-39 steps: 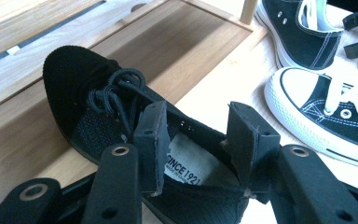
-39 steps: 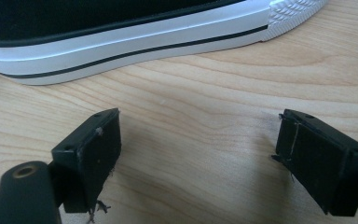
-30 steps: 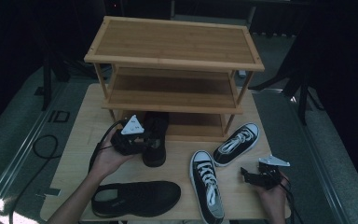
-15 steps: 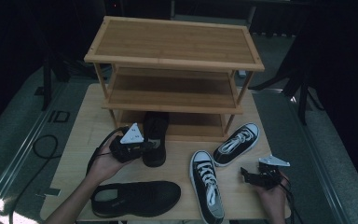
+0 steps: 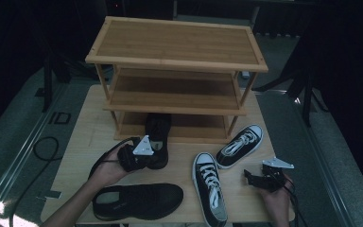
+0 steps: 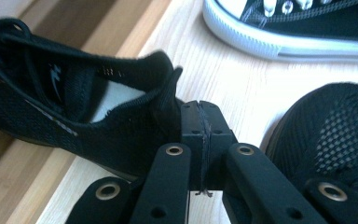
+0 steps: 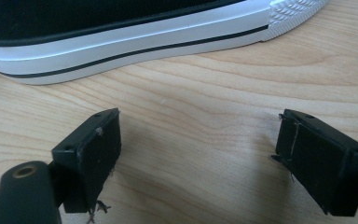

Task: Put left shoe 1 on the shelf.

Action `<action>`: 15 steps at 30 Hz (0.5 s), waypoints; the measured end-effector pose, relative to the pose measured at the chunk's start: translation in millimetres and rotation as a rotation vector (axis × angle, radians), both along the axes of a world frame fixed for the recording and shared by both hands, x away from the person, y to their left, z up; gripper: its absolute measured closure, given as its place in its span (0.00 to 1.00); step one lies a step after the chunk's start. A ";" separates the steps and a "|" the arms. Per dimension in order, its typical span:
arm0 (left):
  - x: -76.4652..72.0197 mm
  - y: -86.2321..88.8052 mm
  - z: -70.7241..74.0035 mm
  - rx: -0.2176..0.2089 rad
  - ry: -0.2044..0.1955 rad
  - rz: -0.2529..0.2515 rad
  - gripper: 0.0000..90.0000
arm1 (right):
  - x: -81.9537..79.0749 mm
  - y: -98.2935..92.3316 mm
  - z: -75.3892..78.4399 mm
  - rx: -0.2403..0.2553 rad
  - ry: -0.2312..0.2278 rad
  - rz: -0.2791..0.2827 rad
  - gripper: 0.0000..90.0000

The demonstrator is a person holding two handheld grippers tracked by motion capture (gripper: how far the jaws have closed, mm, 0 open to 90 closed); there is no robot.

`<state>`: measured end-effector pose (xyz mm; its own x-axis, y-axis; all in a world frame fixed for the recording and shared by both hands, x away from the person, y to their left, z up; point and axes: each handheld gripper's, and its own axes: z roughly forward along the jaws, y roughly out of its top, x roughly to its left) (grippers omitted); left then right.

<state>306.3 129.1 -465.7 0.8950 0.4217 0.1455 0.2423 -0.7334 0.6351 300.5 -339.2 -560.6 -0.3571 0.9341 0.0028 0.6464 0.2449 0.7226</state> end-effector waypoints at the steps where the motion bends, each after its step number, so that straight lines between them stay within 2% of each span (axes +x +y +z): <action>1: 0.9 -0.5 -1.7 0.009 0.004 -0.002 1.00 | 0.0 0.0 0.0 0.000 0.000 0.000 0.15; 3: 3.0 -3.9 -8.4 0.055 0.019 -0.023 1.00 | 0.0 0.0 0.0 0.000 0.000 0.000 0.15; 5: 3.1 -5.2 -10.5 0.064 0.023 -0.028 1.00 | 0.0 0.0 0.0 0.000 0.000 0.000 0.15; 6: 3.4 -7.1 -13.1 0.087 0.024 -0.039 1.00 | 0.0 0.0 0.0 0.000 0.000 0.000 0.15; 11: 4.3 -7.9 -16.4 0.106 0.022 -0.049 1.00 | 0.0 0.0 0.0 0.000 0.000 0.000 0.15; 12: 5.2 -7.9 -18.2 0.118 0.014 -0.046 1.00 | 0.0 0.0 0.0 0.000 0.000 0.000 0.15; 15: 7.0 -6.9 -18.0 0.117 -0.005 -0.028 1.00 | 0.0 0.0 0.0 0.000 0.000 0.000 0.15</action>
<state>313.3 122.3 -483.8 0.9053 0.3765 0.1969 0.2177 -0.8090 0.5460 300.5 -339.2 -560.6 -0.3571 0.9341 0.0027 0.6463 0.2450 0.7227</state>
